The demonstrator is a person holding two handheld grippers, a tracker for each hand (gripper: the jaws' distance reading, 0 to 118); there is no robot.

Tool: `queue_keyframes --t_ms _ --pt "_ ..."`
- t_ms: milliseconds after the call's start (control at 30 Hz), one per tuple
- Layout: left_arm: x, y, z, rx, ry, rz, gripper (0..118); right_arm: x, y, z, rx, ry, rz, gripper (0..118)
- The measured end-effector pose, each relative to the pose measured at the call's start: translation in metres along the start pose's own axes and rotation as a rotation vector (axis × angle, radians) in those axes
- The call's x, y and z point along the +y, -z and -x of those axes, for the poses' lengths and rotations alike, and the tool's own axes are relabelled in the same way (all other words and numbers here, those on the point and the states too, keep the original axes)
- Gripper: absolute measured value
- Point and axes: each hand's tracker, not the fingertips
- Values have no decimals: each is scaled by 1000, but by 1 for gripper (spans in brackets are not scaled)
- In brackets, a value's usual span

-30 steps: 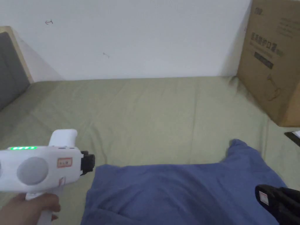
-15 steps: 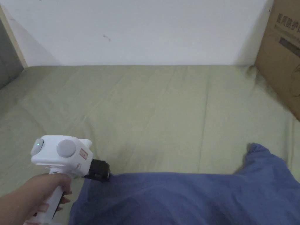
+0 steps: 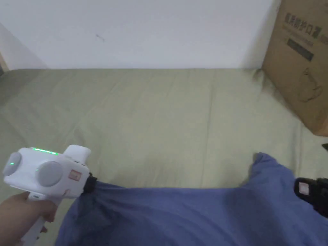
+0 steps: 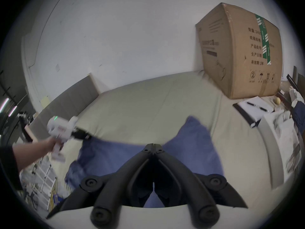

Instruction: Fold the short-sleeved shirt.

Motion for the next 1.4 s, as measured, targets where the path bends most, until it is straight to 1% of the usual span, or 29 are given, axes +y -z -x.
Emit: queue_keyframes --t_ms 33,67,100,133,167,200,233,267,333,400,433,467,500,533,600,633,667,700,733,800,833,867,933,1033,1067,1133,1233,1333,1400 --pt "2 -5 -2 -7 -5 -13 0 30 12 1 -21 9 12 0" --pt "2 -11 -6 -9 -1 -25 0 48 27 -11 -52 29 50 2" --pt "3 -15 -8 -9 7 -35 0 59 40 -22 -71 50 79 16" --pt "3 -20 -10 -12 18 -49 0 71 61 -38 -82 78 148 37" --pt "4 -22 -11 -22 24 -51 0 79 80 -50 -102 98 199 68" --pt "2 -28 -17 -27 27 -55 0 82 95 -59 -130 110 235 109" --pt "1 -31 -20 -30 29 -60 0 82 112 -69 -164 112 287 118" --pt "1 -33 -21 -32 33 -65 0 82 122 -77 -180 115 294 115" --pt "1 -35 -21 -48 32 -71 0 78 153 -81 -241 136 430 113" --pt "1 -35 -21 -53 29 -66 0 68 175 -88 -311 157 512 111" --pt "1 -36 -21 -52 29 -63 0 56 187 -105 -326 164 537 107" --pt "1 -36 -20 -53 29 -61 0 50 194 -108 -327 168 540 100" --pt "1 -35 -19 -54 31 -56 0 47 198 -108 -321 171 540 85" --pt "0 -35 -19 -52 32 -45 0 44 202 -107 -310 171 548 67" --pt "-2 -34 -16 -40 35 -34 0 35 208 -104 -288 178 579 25" --pt "-3 -33 -15 -35 35 -26 0 33 208 -97 -323 132 601 9" --pt "-3 -33 -13 -33 32 -19 0 33 205 -92 -349 75 596 1" --pt "-4 -33 -12 -30 27 -14 0 34 200 -84 -333 34 589 1" --pt "-5 -34 -10 -28 19 -10 0 38 192 -80 -303 26 575 1" --pt "-6 -36 -6 -29 -4 -6 0 46 178 -80 -242 53 556 1" --pt "-5 -37 -4 -28 -21 -2 0 53 167 -83 -238 73 528 1" --pt "-4 -37 0 -24 -52 11 0 60 155 -83 -255 84 488 1" --pt "-2 -43 3 -34 -96 8 0 72 130 -84 -251 103 431 1" --pt "2 -55 3 -28 -100 -31 0 85 98 -87 -238 139 358 1" --pt "5 -59 2 -14 -97 -52 0 89 87 -87 -235 136 342 1" --pt "11 -66 2 -20 -116 -91 0 96 71 -75 -243 90 296 1" --pt "24 -79 3 -46 -155 -156 0 110 54 -62 -302 43 212 1" --pt "34 -93 0 -29 -138 -234 0 122 35 -53 -287 66 109 1" --pt "37 -98 -1 -30 -136 -243 0 127 29 -53 -276 69 94 1"
